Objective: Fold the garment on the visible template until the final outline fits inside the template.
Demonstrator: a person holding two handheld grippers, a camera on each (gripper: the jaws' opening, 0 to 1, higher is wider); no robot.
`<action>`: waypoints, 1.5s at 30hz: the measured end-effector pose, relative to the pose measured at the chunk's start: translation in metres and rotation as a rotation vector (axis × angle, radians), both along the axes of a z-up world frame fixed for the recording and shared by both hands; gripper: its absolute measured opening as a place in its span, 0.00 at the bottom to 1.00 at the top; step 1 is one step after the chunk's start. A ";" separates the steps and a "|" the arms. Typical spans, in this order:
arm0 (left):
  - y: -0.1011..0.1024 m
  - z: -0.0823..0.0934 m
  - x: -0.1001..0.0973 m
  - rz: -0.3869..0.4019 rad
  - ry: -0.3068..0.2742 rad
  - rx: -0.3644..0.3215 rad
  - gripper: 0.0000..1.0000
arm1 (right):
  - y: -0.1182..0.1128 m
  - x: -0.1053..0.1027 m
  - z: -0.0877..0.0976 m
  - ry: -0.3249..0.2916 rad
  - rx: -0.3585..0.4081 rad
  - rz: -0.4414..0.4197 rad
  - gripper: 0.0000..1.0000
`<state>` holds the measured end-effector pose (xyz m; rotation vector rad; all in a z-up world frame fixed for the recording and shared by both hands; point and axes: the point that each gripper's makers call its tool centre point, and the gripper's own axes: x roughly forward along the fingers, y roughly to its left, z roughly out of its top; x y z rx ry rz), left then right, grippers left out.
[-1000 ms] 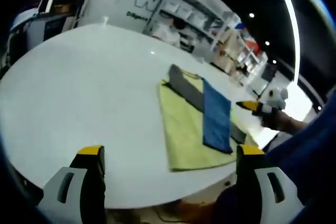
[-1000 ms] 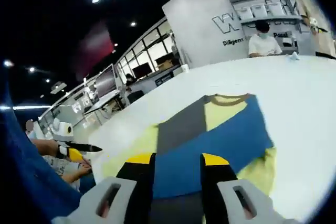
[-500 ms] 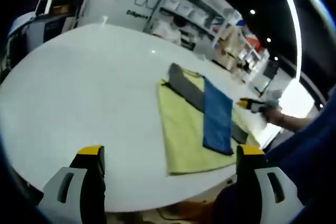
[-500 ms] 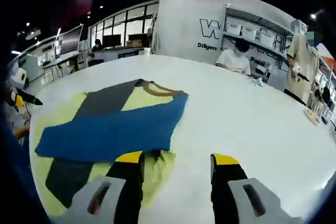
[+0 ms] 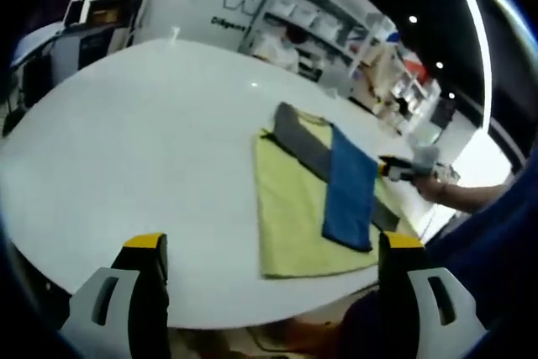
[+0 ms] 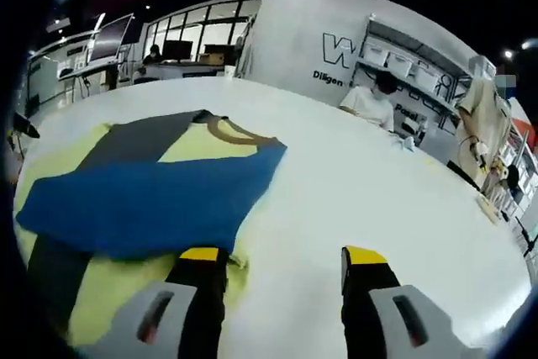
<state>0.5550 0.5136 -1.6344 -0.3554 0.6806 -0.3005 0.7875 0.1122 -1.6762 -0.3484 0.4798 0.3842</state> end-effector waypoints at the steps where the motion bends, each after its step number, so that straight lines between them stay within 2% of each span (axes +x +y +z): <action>1: -0.003 0.000 0.000 0.006 0.004 0.005 0.99 | -0.006 0.004 0.003 -0.021 -0.030 -0.016 0.54; 10: -0.007 0.000 0.002 0.009 0.003 0.008 0.99 | -0.026 0.004 0.000 -0.021 -0.023 0.006 0.56; 17: -0.012 -0.003 0.002 -0.007 0.003 0.004 0.99 | -0.030 -0.006 0.005 -0.018 -0.056 0.011 0.53; 20: -0.014 -0.002 0.003 -0.012 -0.002 -0.002 0.99 | -0.036 -0.009 0.005 -0.005 -0.045 -0.011 0.52; 24: -0.014 0.000 0.002 -0.016 -0.011 -0.008 0.99 | -0.043 -0.016 0.007 -0.001 -0.054 -0.030 0.48; 26: -0.012 -0.002 0.001 -0.017 -0.013 -0.009 0.99 | -0.054 -0.023 0.005 0.017 -0.100 -0.059 0.42; 27: -0.012 -0.002 0.001 -0.017 -0.013 -0.010 0.99 | -0.055 -0.025 0.006 0.017 -0.098 -0.062 0.42; 28: -0.013 -0.001 0.000 -0.019 -0.013 -0.011 0.99 | -0.058 -0.027 0.008 0.014 -0.084 -0.073 0.44; 29: -0.012 -0.001 -0.001 -0.021 -0.016 -0.012 0.99 | -0.060 -0.030 0.010 0.009 -0.035 -0.101 0.46; 32: -0.009 -0.001 -0.001 -0.025 -0.020 -0.017 0.98 | -0.065 -0.037 0.014 0.001 0.023 -0.126 0.44; 33: -0.009 -0.001 -0.002 -0.025 -0.022 -0.019 0.98 | -0.061 -0.050 0.024 0.003 0.085 -0.135 0.42; 35: -0.009 -0.002 -0.002 -0.027 -0.022 -0.022 0.98 | -0.058 -0.059 0.029 0.018 0.140 -0.140 0.41; 37: -0.007 -0.004 -0.001 -0.031 -0.023 -0.029 0.97 | -0.048 -0.072 0.032 0.055 0.251 -0.128 0.40; 39: -0.009 -0.003 0.000 -0.040 -0.021 -0.039 0.97 | -0.036 -0.091 0.040 0.100 0.400 -0.119 0.40; 42: -0.013 -0.004 0.002 -0.060 -0.021 -0.050 0.96 | -0.027 -0.120 0.036 0.171 0.504 -0.093 0.39; 44: -0.013 -0.005 0.003 -0.072 -0.019 -0.058 0.94 | -0.027 -0.126 0.036 0.182 0.506 -0.084 0.39; 45: -0.013 -0.005 0.004 -0.079 -0.019 -0.064 0.94 | -0.024 -0.135 0.036 0.208 0.527 -0.077 0.40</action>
